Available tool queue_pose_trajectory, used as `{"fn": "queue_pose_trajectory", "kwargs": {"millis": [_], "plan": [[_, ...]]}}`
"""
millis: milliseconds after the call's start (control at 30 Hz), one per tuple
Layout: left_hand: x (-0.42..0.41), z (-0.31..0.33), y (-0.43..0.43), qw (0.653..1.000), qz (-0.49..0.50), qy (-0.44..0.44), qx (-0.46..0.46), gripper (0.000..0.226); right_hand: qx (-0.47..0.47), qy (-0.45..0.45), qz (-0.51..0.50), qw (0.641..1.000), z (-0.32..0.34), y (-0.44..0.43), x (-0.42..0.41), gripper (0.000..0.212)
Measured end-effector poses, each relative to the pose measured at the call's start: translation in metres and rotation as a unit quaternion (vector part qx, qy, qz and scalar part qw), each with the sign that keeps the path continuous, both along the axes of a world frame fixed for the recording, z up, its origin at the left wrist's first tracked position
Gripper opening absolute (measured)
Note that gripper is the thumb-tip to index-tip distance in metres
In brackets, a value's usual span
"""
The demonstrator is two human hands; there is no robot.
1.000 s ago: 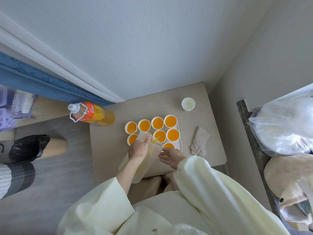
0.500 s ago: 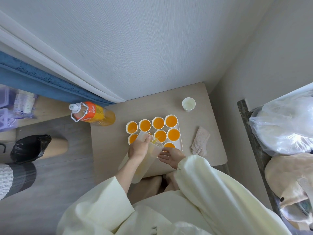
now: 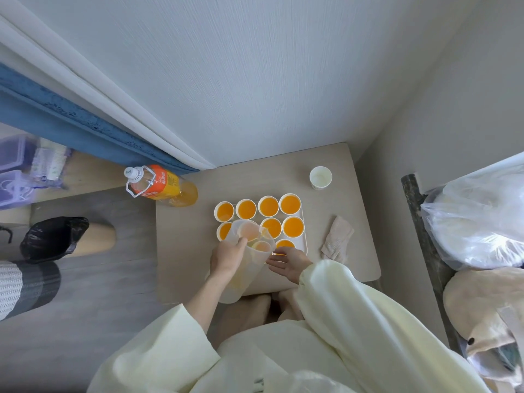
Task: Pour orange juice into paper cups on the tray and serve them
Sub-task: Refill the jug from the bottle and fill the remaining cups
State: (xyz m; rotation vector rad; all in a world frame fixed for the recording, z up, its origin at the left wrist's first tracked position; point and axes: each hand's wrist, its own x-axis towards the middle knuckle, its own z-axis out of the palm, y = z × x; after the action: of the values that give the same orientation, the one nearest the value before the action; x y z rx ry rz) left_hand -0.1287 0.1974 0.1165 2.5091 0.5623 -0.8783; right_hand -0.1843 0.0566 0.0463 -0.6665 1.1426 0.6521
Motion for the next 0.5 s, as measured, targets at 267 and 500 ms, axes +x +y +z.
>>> {"fn": "queue_pose_trajectory", "kwargs": {"millis": [267,500], "plan": [[-0.015,0.006,0.031,0.996,0.08,-0.018,-0.044,0.042,0.016,0.001,0.023,1.0,0.009,0.01,0.001,0.026],[-0.022,0.004,0.065,0.989,0.128,-0.051,-0.047,0.043,0.015,-0.014,0.049,0.999,0.015,0.029,0.005,0.027]]}}
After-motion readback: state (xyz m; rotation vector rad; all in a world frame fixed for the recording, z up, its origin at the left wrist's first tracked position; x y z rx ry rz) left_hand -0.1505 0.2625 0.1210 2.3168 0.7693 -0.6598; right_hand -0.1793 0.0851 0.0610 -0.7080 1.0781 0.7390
